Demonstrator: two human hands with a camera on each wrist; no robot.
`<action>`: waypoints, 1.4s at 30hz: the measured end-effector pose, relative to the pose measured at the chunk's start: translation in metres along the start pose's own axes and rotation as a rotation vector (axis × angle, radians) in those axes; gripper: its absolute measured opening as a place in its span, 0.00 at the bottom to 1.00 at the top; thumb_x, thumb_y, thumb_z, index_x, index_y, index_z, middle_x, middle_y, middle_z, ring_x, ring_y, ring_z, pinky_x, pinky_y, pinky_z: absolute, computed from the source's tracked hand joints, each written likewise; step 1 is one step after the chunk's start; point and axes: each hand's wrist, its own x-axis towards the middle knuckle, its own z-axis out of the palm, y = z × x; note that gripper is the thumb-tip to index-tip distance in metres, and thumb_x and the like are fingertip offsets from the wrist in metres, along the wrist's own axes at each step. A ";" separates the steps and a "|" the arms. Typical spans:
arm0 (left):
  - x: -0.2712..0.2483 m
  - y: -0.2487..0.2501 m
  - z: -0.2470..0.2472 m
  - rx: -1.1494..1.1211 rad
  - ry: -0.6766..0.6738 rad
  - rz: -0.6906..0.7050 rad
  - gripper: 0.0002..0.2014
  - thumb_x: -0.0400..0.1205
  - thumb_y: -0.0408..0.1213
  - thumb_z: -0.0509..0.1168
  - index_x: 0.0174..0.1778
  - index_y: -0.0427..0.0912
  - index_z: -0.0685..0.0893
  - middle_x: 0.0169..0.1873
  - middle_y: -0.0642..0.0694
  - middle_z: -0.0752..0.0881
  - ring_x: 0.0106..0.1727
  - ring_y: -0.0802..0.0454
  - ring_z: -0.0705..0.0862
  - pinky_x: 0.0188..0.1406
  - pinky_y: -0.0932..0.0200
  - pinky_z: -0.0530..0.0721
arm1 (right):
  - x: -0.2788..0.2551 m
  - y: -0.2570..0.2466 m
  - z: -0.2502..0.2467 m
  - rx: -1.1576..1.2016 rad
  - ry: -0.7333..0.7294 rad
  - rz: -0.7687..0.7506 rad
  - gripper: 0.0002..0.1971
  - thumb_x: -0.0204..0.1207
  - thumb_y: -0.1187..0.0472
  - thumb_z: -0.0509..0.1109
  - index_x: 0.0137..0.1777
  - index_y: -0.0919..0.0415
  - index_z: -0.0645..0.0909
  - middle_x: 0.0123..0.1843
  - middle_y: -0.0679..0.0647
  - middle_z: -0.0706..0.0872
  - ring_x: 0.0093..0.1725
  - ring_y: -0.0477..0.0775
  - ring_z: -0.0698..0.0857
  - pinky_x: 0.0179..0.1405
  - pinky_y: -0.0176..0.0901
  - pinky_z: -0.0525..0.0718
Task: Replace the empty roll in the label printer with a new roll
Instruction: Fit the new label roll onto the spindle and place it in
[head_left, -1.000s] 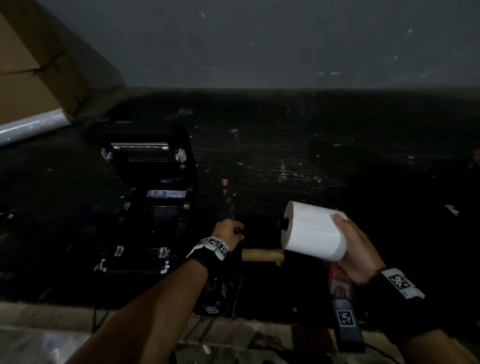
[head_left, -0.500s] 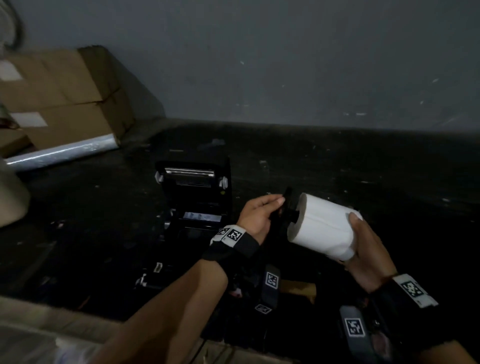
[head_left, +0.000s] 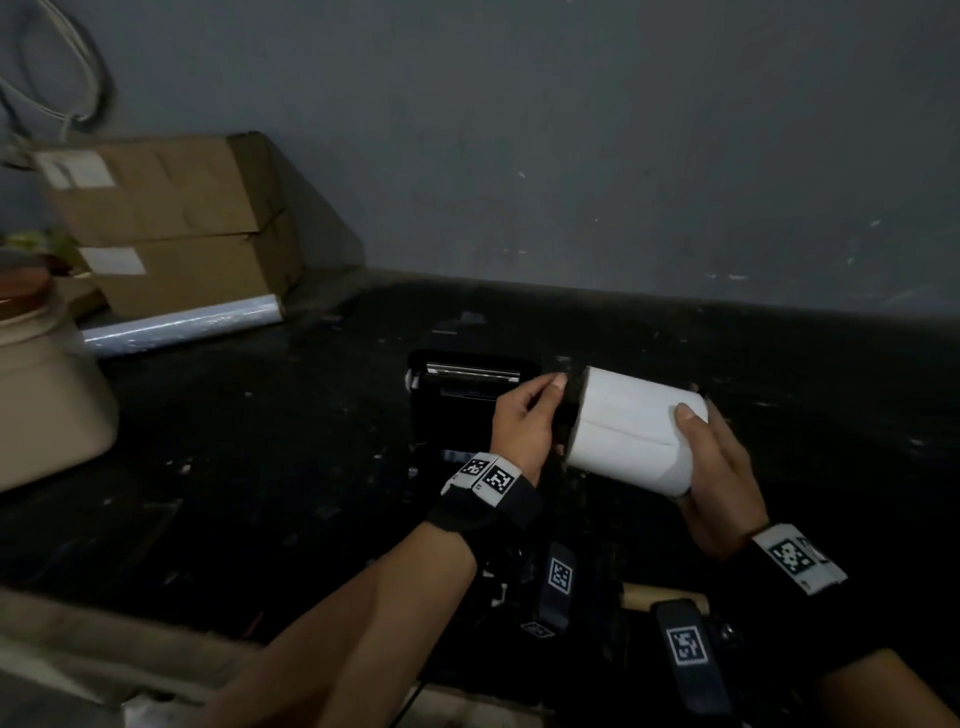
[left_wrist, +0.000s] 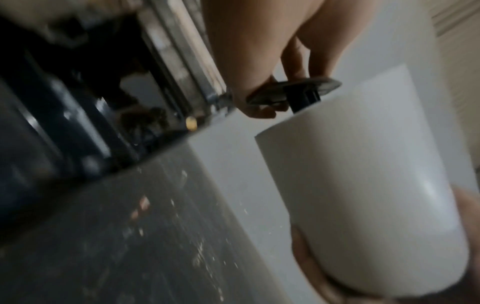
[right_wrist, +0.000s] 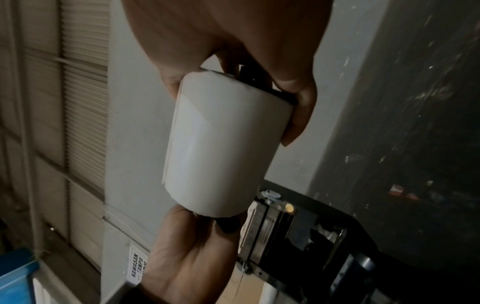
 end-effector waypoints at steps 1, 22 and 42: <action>0.000 0.004 -0.008 0.017 0.002 0.008 0.08 0.80 0.37 0.64 0.48 0.44 0.89 0.48 0.38 0.89 0.51 0.46 0.86 0.59 0.49 0.84 | -0.003 0.000 0.009 -0.016 -0.003 -0.020 0.22 0.76 0.52 0.64 0.72 0.44 0.71 0.65 0.56 0.82 0.56 0.56 0.84 0.52 0.57 0.85; -0.006 0.072 -0.147 0.022 -0.160 -0.249 0.07 0.80 0.36 0.65 0.51 0.45 0.85 0.47 0.42 0.87 0.49 0.47 0.85 0.43 0.52 0.86 | -0.059 0.038 0.121 -0.255 -0.055 -0.147 0.26 0.76 0.57 0.66 0.74 0.47 0.68 0.66 0.52 0.80 0.62 0.53 0.81 0.63 0.55 0.81; 0.004 0.007 -0.202 0.488 -0.474 -0.308 0.42 0.72 0.39 0.74 0.79 0.49 0.58 0.76 0.46 0.72 0.76 0.54 0.71 0.80 0.48 0.66 | -0.040 0.104 0.127 -0.290 -0.192 0.033 0.21 0.74 0.53 0.69 0.67 0.42 0.75 0.64 0.52 0.83 0.60 0.52 0.84 0.64 0.54 0.82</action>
